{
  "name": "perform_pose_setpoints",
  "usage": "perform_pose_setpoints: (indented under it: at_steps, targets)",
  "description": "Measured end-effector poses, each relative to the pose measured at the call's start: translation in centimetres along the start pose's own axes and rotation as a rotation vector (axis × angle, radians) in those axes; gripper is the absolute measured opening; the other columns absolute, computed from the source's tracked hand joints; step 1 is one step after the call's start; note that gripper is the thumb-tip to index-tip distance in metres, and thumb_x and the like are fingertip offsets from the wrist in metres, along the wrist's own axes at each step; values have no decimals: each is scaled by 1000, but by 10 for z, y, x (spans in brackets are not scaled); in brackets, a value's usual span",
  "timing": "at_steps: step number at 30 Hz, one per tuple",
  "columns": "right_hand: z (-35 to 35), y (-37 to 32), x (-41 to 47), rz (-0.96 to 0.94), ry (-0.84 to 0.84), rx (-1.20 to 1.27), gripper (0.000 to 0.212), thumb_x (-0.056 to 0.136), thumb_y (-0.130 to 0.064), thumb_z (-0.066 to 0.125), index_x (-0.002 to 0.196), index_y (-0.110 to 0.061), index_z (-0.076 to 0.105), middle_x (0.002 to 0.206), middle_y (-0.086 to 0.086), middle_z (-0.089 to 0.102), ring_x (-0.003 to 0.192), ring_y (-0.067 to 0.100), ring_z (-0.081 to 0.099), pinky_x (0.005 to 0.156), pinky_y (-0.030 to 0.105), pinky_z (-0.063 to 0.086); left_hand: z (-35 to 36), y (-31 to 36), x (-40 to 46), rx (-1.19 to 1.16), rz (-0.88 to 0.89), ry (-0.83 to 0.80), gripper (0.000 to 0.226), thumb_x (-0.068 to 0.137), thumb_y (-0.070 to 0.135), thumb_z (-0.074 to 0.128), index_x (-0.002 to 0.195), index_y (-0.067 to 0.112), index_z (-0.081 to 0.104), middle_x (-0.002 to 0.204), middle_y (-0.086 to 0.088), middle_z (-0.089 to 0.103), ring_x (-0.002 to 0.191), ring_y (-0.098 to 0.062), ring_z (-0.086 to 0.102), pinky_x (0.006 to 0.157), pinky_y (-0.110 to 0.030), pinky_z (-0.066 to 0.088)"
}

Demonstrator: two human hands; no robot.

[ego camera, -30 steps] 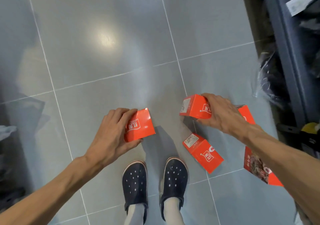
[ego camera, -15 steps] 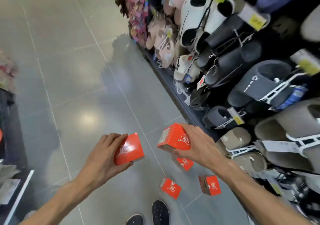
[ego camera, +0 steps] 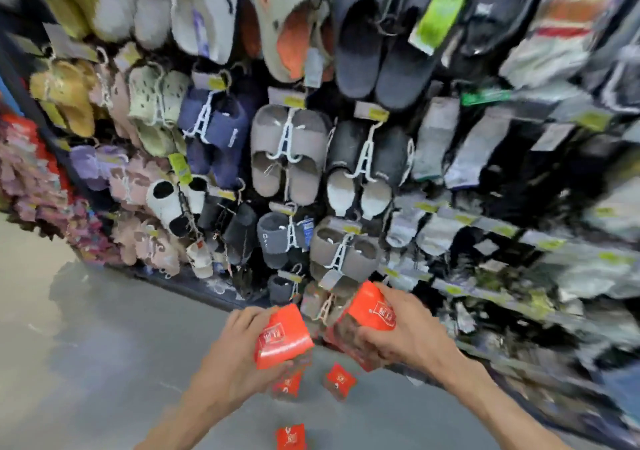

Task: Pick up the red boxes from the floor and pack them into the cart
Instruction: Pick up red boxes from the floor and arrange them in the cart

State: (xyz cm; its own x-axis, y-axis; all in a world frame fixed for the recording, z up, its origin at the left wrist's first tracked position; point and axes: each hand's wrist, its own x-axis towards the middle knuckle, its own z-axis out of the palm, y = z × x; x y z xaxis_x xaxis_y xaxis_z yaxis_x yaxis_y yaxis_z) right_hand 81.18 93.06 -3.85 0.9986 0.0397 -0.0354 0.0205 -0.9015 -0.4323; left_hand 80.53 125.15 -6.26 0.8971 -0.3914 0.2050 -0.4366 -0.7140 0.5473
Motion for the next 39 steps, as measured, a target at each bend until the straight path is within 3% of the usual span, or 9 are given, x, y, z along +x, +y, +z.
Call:
perform_pose_setpoints:
  at_steps: [5,9,13,17,22,27,33,39]
  targets:
    - [-85,80,-97,255,177,45,91,62,-81,59,140,-39,38,122,-18,57,110,10,57,92,36,49,40,99,69,4,252,-131,83,64,68,73,133,29,50,120,26,37,110,-7,43,92,-29,46]
    - [-138,151,-177,447,300,49,87,61,-84,57,135,-41,40,113,-16,60,102,11,60,87,36,52,94,198,110,1,446,-177,84,68,75,66,134,25,51,119,18,44,110,-12,47,91,-22,36]
    - [-186,226,-263,639,440,33,90,60,-94,54,131,-41,43,112,-15,64,99,11,63,83,37,54,167,310,141,-31,592,-266,91,68,84,57,137,25,48,121,15,46,115,-12,45,95,-31,44]
    - [-236,296,-351,794,535,31,79,68,-74,63,136,-42,39,127,-17,57,113,11,58,89,34,50,245,433,157,-92,710,-376,92,69,76,66,142,26,42,122,17,39,116,-8,37,98,-30,39]
    - [-288,382,-447,974,628,40,80,64,-71,65,135,-41,42,131,-10,57,120,17,56,97,39,47,338,577,165,-148,868,-453,92,66,79,63,138,23,48,121,15,43,118,-11,44,98,-29,40]
    - [-335,445,-529,1127,643,-70,84,71,-69,68,142,-35,41,133,-5,57,121,21,54,93,33,43,409,720,162,-255,1043,-548,78,70,78,64,131,32,47,111,21,41,105,-8,46,85,-30,41]
    - [-377,538,-606,1309,707,-73,85,62,-80,59,133,-35,46,128,-7,60,114,19,59,90,40,51,505,876,173,-296,1207,-611,89,68,88,54,138,34,43,120,23,42,114,-7,43,88,-40,47]
    - [-434,637,-667,1437,766,-84,89,71,-71,69,144,-29,40,137,-6,55,121,17,55,95,37,47,592,1035,194,-376,1384,-675,85,72,74,66,139,28,43,125,14,45,117,-10,43,91,-30,42]
